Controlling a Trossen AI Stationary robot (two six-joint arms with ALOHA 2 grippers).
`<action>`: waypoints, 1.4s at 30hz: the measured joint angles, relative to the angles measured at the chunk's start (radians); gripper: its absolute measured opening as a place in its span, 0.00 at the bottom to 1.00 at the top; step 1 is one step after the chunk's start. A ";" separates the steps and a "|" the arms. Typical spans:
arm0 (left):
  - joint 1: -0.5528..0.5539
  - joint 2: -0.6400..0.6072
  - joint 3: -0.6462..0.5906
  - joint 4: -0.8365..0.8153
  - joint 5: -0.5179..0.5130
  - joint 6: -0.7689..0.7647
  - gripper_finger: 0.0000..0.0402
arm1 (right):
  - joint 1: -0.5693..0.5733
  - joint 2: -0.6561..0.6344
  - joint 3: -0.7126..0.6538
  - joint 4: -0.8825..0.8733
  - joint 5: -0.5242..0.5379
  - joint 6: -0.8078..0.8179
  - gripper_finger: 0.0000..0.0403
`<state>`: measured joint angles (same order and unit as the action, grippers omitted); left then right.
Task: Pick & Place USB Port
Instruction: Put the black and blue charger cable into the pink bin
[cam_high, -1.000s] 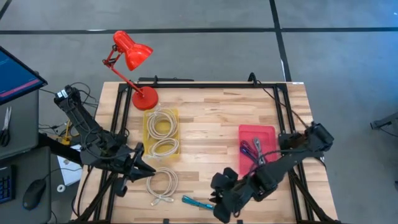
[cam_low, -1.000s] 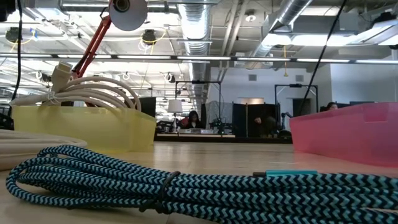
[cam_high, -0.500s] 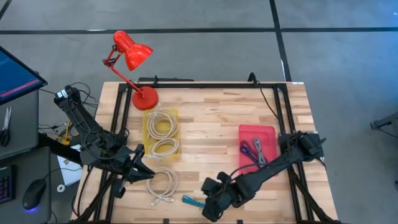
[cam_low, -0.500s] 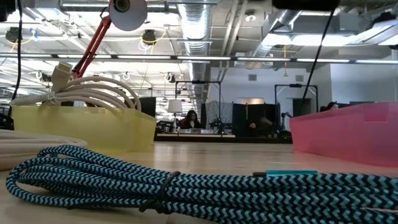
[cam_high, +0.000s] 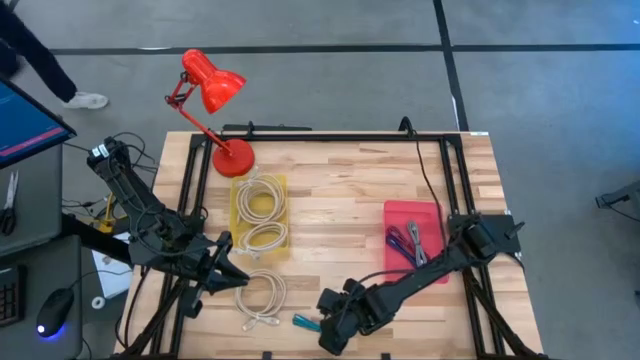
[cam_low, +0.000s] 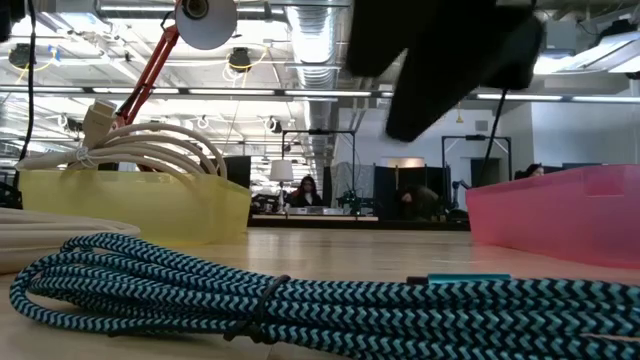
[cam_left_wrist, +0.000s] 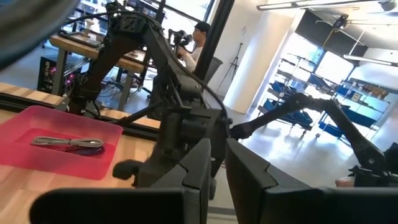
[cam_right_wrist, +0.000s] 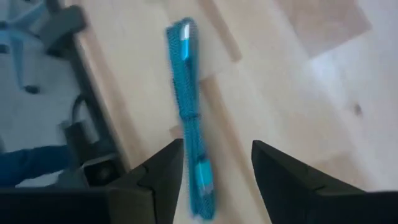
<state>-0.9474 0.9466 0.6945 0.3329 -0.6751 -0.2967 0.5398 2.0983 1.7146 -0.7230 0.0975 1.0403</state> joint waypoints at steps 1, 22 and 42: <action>0.000 0.000 0.000 0.000 -0.006 0.000 0.12 | -0.002 0.005 0.001 0.012 -0.001 -0.001 0.45; 0.001 0.000 0.000 -0.003 -0.013 0.000 0.12 | 0.025 0.100 -0.001 0.053 -0.175 -0.054 0.36; 0.000 0.000 0.000 -0.003 -0.013 0.000 0.12 | 0.020 0.150 0.000 0.058 -0.219 -0.068 0.17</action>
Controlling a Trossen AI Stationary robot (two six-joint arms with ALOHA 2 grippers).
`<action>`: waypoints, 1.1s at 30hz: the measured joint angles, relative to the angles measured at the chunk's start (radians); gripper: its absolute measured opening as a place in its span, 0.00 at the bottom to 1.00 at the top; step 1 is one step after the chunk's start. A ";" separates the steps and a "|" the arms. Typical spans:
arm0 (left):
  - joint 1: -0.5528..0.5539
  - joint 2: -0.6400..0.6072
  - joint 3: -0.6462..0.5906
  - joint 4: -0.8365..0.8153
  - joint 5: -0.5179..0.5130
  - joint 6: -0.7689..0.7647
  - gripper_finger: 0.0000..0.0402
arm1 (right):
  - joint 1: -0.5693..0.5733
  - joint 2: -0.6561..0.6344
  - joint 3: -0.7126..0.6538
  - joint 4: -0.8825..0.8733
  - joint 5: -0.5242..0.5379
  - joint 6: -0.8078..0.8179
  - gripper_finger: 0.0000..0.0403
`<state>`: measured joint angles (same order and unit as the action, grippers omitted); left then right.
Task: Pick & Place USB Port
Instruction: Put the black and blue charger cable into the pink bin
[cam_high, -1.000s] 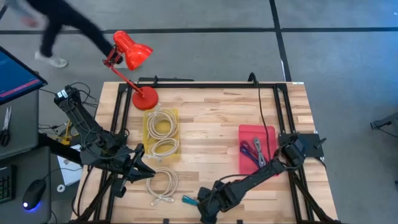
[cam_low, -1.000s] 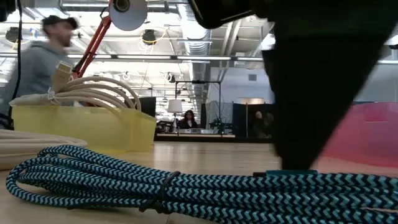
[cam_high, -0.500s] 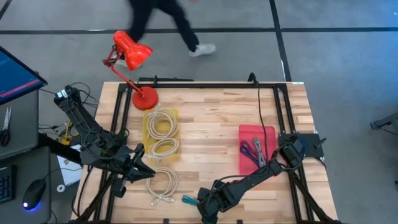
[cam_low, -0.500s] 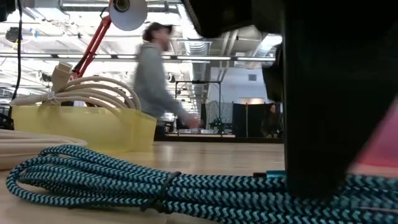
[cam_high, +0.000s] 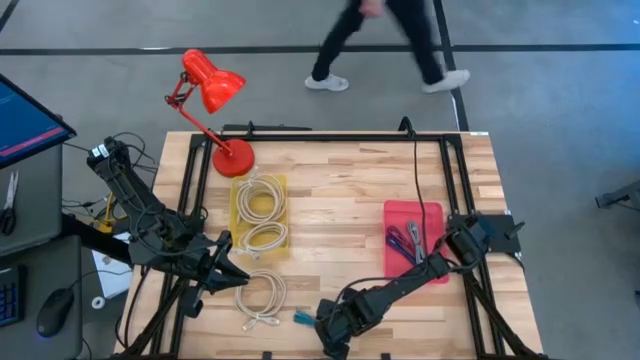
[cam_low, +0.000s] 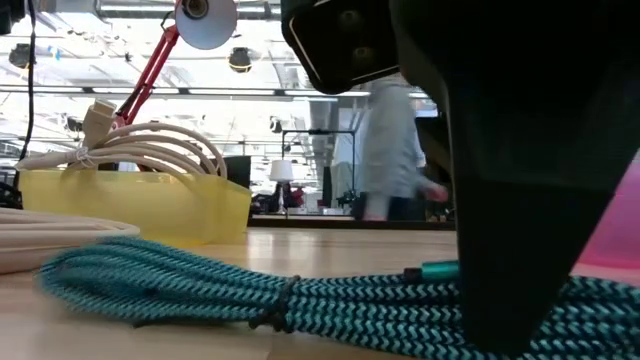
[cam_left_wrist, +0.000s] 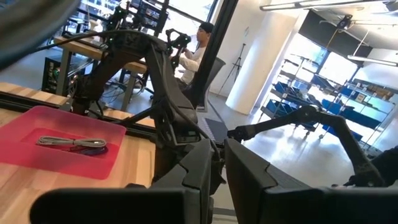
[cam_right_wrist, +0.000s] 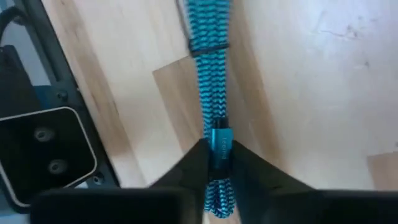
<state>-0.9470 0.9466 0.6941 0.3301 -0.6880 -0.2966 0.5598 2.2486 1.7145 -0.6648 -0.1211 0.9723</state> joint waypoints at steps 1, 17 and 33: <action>0.000 0.000 0.000 0.000 0.000 0.000 0.12 | 0.000 -0.001 0.000 -0.002 -0.003 -0.007 0.12; 0.000 0.000 0.000 0.000 -0.021 0.000 0.12 | -0.033 -0.074 0.147 -0.327 0.162 -0.063 0.01; 0.000 0.000 0.000 0.000 -0.023 0.000 0.12 | -0.023 -0.424 0.150 -0.798 0.506 0.205 0.01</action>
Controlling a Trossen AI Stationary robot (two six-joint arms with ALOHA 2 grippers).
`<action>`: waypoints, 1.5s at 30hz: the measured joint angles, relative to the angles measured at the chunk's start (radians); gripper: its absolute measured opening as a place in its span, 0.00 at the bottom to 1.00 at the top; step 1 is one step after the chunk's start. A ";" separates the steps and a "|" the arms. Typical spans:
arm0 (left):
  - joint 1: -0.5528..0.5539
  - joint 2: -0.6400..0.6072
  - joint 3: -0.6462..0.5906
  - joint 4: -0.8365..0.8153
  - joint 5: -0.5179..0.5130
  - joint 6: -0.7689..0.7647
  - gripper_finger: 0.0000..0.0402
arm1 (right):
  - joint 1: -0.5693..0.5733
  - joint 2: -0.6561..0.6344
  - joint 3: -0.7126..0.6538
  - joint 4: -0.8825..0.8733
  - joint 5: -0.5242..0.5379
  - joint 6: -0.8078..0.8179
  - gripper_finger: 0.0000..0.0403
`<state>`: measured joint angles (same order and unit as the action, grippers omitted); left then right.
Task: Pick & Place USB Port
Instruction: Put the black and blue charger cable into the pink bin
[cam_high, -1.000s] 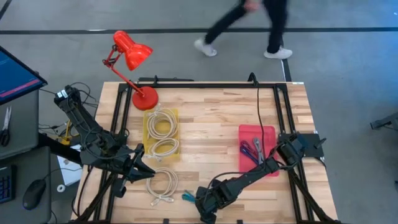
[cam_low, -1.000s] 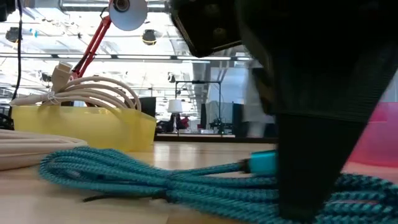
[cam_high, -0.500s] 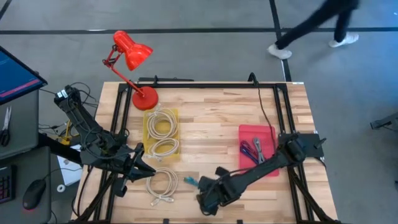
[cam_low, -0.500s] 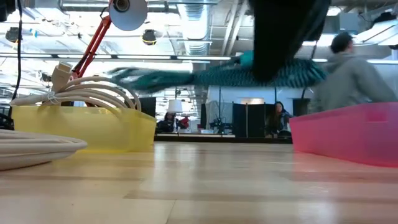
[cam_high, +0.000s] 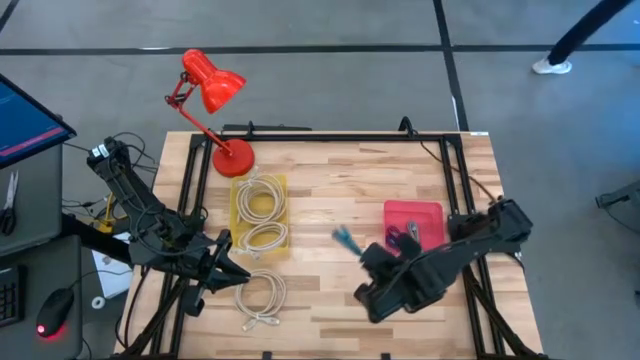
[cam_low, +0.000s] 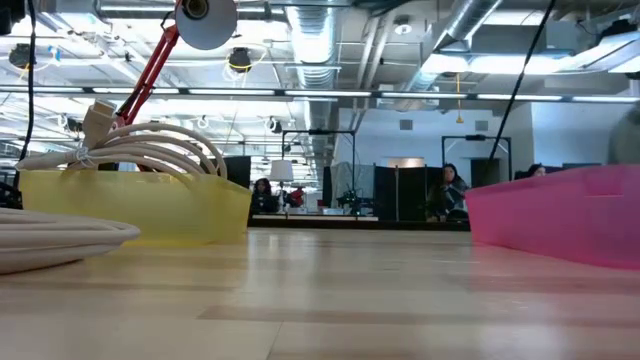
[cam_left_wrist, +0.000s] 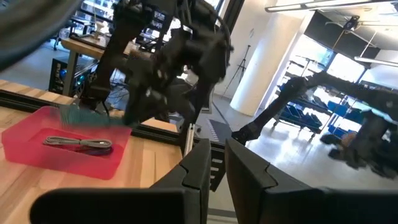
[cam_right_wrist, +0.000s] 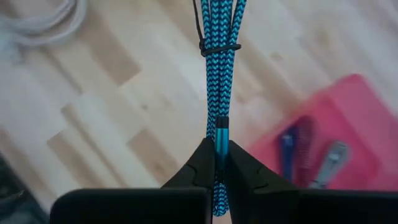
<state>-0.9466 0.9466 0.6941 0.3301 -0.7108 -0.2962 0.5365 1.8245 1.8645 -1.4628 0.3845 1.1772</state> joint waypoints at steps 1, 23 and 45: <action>0.000 0.000 0.000 0.000 0.000 0.000 0.12 | 0.003 -0.016 0.000 -0.026 0.015 0.025 0.01; 0.000 0.000 0.000 0.000 -0.004 0.000 0.12 | 0.121 -0.385 -0.580 -0.018 -0.001 0.565 0.01; 0.000 0.000 0.000 0.000 -0.022 0.000 0.12 | 0.081 -0.468 -0.956 0.303 -0.150 0.682 0.01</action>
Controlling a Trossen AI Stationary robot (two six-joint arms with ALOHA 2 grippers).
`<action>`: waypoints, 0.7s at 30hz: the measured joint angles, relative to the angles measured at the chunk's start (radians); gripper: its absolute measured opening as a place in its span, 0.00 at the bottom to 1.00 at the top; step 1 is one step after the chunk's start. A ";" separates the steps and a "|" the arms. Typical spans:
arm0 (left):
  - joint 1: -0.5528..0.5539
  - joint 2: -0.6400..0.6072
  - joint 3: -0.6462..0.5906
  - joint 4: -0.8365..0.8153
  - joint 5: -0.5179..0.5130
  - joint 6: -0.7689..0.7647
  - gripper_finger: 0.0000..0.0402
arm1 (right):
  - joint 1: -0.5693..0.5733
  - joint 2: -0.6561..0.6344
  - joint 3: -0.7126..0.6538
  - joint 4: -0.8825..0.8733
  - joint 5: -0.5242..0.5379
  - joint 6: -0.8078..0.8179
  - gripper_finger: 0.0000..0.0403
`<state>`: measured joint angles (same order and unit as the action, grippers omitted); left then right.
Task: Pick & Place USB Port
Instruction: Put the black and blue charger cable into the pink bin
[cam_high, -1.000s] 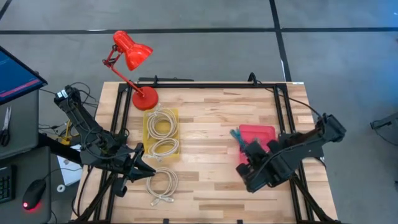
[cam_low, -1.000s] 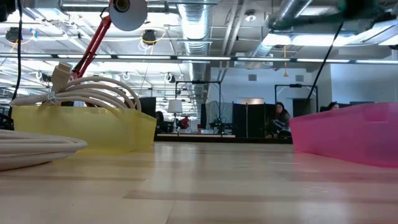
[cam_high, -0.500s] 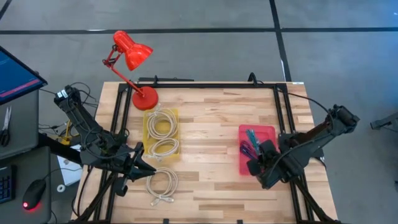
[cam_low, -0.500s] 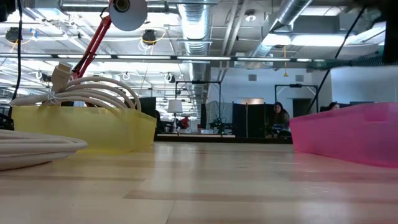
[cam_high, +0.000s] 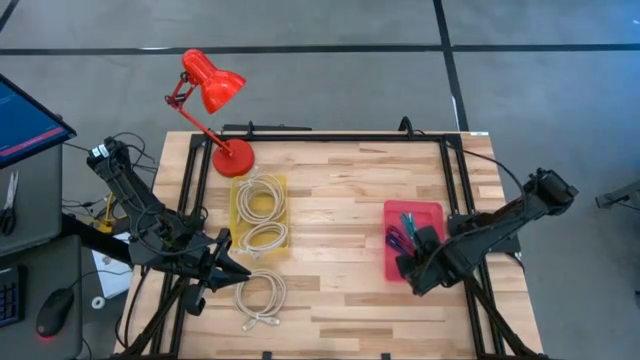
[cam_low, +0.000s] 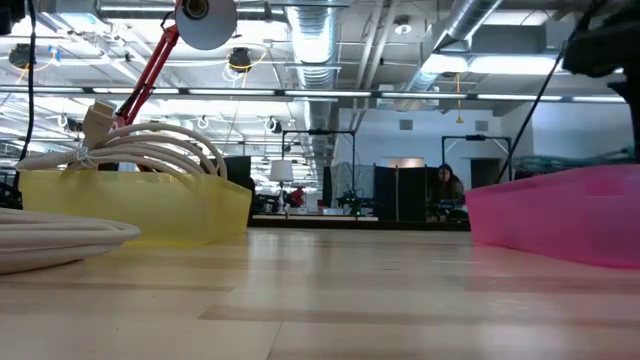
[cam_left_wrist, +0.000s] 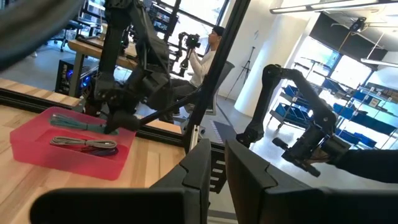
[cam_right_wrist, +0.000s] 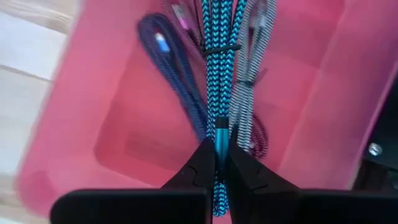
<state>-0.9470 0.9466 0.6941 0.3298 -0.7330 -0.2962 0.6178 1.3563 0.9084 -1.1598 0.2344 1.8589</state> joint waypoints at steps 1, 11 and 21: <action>0.000 0.000 0.000 0.000 0.000 0.000 0.12 | 0.000 0.000 -0.010 0.004 -0.008 0.009 0.01; 0.000 0.000 0.000 0.000 0.000 0.000 0.12 | 0.001 0.000 -0.096 0.097 -0.083 0.031 0.01; 0.000 0.000 0.000 0.000 0.000 0.003 0.12 | -0.011 0.000 -0.097 0.084 -0.080 0.022 0.12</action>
<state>-0.9466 0.9470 0.6941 0.3296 -0.7326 -0.2928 0.6070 1.3567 0.8116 -1.0756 0.1543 1.8811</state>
